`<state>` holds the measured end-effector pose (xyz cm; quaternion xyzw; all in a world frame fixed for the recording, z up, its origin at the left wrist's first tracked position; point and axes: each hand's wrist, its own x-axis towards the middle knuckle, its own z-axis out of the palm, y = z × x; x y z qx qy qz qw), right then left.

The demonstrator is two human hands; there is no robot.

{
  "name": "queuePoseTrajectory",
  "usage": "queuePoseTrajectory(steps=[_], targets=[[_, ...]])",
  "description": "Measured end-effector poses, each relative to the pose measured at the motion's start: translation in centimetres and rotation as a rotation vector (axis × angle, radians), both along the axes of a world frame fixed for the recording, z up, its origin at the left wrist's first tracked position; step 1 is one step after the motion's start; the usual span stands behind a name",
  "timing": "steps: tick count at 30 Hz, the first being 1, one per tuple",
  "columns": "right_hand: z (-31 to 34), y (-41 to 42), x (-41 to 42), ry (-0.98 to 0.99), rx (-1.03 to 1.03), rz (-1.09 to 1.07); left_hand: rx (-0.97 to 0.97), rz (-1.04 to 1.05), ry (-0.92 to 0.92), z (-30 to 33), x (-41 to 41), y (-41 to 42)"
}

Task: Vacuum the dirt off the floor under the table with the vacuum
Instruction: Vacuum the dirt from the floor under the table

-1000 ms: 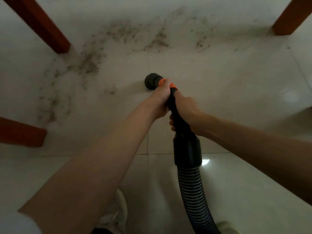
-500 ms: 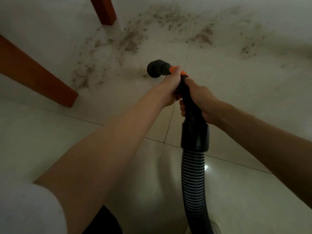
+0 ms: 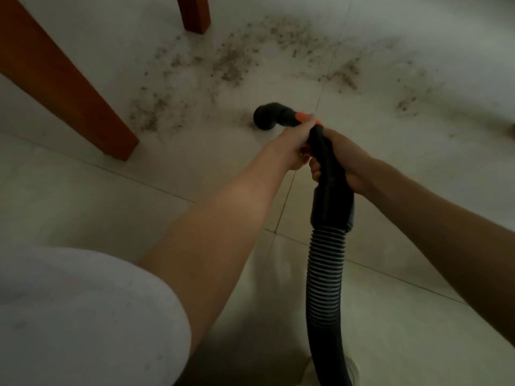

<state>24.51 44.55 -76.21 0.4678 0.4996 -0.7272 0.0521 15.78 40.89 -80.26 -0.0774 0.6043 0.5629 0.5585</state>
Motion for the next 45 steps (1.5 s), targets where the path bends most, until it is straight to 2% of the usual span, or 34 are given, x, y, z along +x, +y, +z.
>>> queuePoseTrajectory(steps=[5, 10, 12, 24, 35, 45], targets=[[-0.1, -0.7, 0.3, -0.042, -0.025, 0.005, 0.022, -0.011, -0.029, -0.4, -0.1, -0.5], [-0.5, -2.7, -0.2, -0.229, 0.346, 0.048, -0.017, -0.033, 0.0, -1.5, -1.1, -0.8], [-0.6, -2.8, -0.3, -0.25, 0.401, 0.049, -0.02, -0.035, -0.003, -1.6, -1.2, -0.7], [-0.5, -0.6, -1.5, -0.251, 0.326, -0.045, -0.034, -0.075, 0.069, -1.6, -2.0, 2.4], [-1.3, 0.2, -3.6, -0.229, 0.294, -0.02, -0.043, -0.056, 0.081, -2.0, -4.3, 2.4], [-2.2, 1.1, -3.6, -0.18, 0.18, 0.039, -0.053, -0.041, 0.088, -1.7, -4.9, 1.3]])
